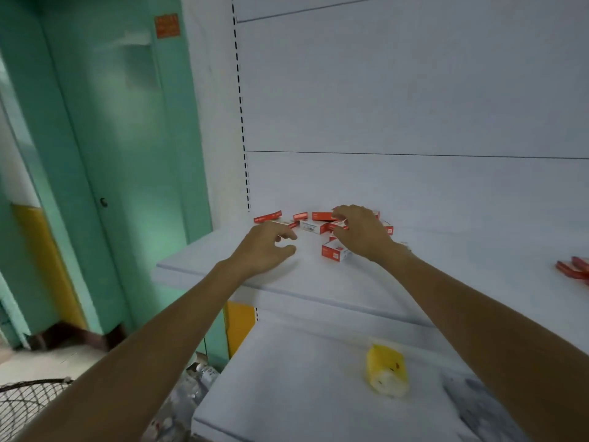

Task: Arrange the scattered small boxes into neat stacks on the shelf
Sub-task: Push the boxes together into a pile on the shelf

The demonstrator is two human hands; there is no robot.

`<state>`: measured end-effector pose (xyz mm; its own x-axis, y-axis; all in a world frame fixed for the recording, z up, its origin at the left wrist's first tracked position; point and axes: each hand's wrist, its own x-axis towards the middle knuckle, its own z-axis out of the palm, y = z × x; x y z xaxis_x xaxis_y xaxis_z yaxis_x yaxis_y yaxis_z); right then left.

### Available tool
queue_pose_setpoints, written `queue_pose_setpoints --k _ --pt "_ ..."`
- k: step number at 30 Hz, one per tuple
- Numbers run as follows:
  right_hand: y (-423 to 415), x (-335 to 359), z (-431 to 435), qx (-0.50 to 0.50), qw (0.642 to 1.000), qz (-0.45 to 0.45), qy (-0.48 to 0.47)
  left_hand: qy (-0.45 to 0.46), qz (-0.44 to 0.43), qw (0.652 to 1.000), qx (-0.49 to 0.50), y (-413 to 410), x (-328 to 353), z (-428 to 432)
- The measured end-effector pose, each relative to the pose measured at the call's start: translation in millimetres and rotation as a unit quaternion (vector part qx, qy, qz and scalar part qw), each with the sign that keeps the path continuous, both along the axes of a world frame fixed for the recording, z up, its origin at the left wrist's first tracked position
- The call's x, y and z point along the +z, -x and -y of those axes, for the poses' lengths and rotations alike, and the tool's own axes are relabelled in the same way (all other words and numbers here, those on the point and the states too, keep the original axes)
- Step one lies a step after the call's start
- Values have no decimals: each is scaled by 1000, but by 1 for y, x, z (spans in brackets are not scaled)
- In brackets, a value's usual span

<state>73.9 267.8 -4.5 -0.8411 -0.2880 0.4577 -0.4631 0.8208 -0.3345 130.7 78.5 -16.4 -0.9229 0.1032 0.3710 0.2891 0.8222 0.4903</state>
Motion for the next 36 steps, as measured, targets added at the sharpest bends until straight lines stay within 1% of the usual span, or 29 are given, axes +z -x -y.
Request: queue_pose_setpoints --k 6,12,17,20,23,27,30,33,36 --pt "11 2 -9 -28 999 10 -12 -33 17 999 -37 23 -8 -12" --pt "45 3 -36 -66 997 29 -30 -35 53 997 -51 53 -13 -32" --pt "82 -1 -49 -79 991 82 -67 -35 110 992 -51 84 -10 -49" --pt "100 -10 -54 -60 986 113 -110 -46 130 989 -56 97 -14 -58" --pt "111 -17 -60 -40 981 123 -147 -4 138 989 -52 108 -22 -57" --pt "122 -14 -61 -25 973 143 -177 -1 140 989 -53 116 -18 -53" --pt "124 -13 -60 -24 968 138 -208 46 125 990 -51 114 -13 -57" --pt "120 -13 -59 -26 972 113 -203 95 103 989 -42 107 -14 -60" --pt "108 -8 -58 -27 982 79 -168 103 83 990 -39 97 -14 -58"
